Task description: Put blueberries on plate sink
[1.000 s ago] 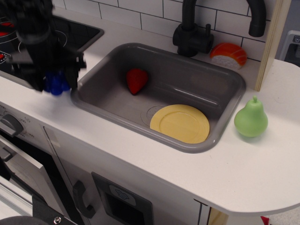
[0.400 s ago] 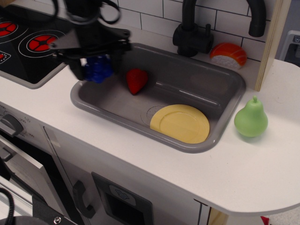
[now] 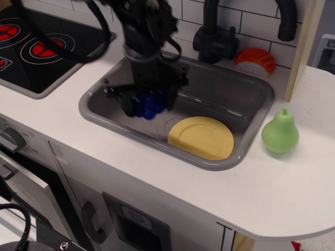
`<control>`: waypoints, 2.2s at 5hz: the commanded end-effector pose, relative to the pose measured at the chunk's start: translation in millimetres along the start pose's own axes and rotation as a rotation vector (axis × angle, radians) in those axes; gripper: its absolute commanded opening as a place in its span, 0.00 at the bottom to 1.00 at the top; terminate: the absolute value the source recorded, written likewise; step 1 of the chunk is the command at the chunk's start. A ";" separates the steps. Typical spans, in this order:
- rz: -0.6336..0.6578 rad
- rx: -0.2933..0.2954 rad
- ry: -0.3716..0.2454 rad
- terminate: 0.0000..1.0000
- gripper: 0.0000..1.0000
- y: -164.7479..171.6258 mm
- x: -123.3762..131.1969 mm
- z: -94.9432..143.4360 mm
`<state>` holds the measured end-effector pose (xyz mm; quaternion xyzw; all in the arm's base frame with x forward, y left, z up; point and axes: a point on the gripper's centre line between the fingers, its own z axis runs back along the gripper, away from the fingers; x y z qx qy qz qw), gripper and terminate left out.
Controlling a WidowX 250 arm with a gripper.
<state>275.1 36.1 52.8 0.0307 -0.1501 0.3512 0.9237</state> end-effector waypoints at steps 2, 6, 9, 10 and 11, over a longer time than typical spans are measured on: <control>-0.019 -0.060 0.000 0.00 0.00 -49.7 -20.7 -17.2; 0.037 -0.032 0.012 0.00 1.00 -67.1 -19.4 -31.9; 0.091 -0.140 -0.047 0.00 1.00 -62.9 -1.4 23.5; 0.091 -0.140 -0.047 0.00 1.00 -62.9 -1.4 23.5; 0.091 -0.140 -0.047 1.00 1.00 -62.9 -1.4 23.5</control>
